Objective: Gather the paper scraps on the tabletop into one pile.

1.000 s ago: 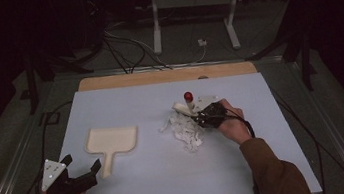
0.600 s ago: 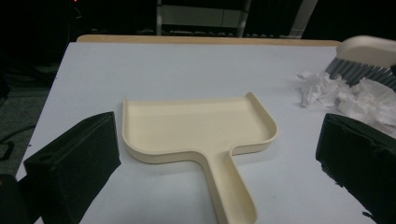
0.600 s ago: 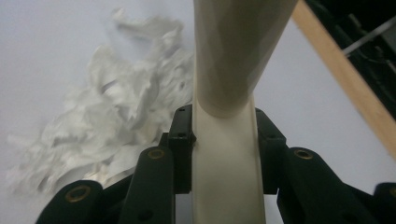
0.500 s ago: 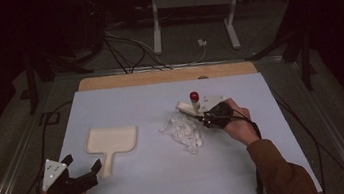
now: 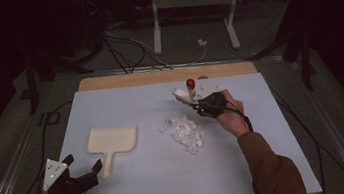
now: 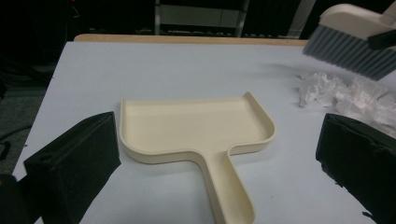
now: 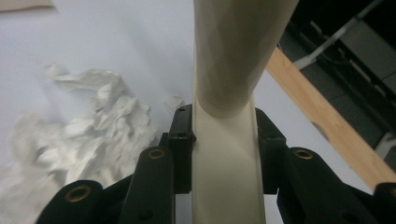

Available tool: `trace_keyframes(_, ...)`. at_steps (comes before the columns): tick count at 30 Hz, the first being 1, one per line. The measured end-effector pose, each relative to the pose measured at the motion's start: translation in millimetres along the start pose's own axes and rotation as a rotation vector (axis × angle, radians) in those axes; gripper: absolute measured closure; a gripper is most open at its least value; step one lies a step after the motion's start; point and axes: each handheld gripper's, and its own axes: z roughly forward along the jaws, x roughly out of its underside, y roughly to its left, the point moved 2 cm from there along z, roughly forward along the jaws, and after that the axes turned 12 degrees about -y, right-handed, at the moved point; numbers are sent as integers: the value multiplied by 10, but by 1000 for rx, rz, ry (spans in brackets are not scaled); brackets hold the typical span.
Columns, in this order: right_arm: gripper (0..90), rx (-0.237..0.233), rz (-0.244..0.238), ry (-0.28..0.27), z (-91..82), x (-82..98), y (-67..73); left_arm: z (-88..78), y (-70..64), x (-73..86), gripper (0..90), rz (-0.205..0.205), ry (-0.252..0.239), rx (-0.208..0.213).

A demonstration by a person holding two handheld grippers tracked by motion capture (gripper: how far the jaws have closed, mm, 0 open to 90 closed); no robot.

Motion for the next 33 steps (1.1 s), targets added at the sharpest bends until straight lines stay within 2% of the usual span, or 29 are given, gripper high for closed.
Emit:
trace_keyframes(2,677,2,14,12,76,21,2,-1,7,0,4,-2,0,0)
trace_keyframes(5,677,-10,6,42,172,58,32,0,12,1,3,-2,1,0)
trace_keyframes(8,677,-82,-21,49,199,75,101,-4,15,0,3,-6,-2,-2)
trace_keyframes(10,678,-120,-74,53,174,65,154,-4,16,2,4,-7,-1,-3)
trace_keyframes(16,678,-241,-166,44,20,57,258,2,4,6,3,-7,3,-2)
trace_keyframes(19,677,-272,-210,46,-48,61,287,5,0,8,3,-5,5,-2)
trace_keyframes(24,677,-312,-236,41,-144,68,301,1,6,9,3,-9,3,-5)
trace_keyframes(27,677,-341,-228,34,-197,83,291,1,10,9,3,-8,4,-6)
trace_keyframes(30,677,-307,-222,32,-216,83,264,8,3,14,3,-7,9,-3)
trace_keyframes(33,677,-255,-188,10,-228,55,222,7,1,13,3,-7,8,-1)
